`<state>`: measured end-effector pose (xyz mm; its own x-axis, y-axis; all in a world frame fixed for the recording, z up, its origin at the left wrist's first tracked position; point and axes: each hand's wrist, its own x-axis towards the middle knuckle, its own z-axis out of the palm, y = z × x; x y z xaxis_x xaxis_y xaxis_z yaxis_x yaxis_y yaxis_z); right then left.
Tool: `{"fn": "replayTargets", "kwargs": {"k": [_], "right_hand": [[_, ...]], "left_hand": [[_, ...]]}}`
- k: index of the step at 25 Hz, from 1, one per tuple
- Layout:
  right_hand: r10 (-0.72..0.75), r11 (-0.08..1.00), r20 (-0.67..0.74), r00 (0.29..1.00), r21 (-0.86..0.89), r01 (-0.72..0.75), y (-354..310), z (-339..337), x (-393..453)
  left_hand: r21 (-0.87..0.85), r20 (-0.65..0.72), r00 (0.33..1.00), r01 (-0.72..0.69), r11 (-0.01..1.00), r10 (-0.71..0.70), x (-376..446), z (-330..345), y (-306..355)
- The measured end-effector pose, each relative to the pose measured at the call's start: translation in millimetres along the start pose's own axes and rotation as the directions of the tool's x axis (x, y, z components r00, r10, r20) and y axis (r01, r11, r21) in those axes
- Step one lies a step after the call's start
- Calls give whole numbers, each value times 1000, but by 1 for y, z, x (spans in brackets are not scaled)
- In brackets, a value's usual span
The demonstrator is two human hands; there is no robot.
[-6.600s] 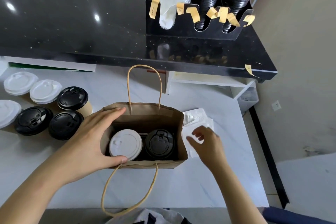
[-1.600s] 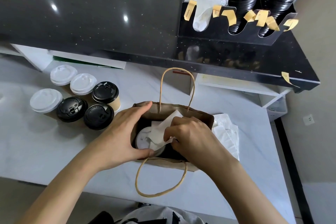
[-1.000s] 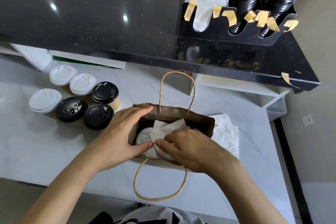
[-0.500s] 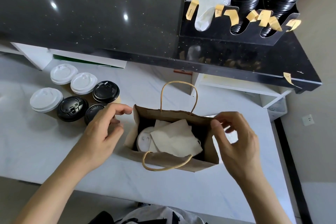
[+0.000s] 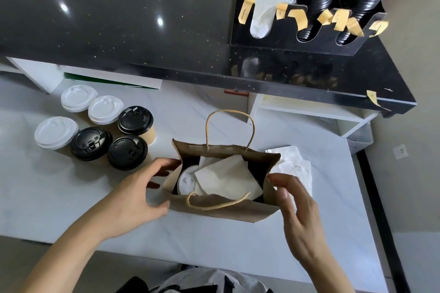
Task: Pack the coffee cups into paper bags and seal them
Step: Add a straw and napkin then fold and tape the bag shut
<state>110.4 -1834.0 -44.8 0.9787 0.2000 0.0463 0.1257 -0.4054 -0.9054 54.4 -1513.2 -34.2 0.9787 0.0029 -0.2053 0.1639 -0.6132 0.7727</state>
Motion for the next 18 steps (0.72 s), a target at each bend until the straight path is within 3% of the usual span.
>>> {"fn": "replayTargets", "kwargs": {"k": [4,9,18], "right_hand": [[-51,994,121,991,-85,62,11,-5,-5],[-116,985,164,980,-110,135,19,-11,2],[-35,986,261,965,-147,76,14,-26,26]], "left_hand": [[-23,-92,996,-2,1000,0,3,2,0],[-15,-131,990,-46,999,44,9,2,-3],[-42,-114,987,-118,992,112,26,0,-1]]}}
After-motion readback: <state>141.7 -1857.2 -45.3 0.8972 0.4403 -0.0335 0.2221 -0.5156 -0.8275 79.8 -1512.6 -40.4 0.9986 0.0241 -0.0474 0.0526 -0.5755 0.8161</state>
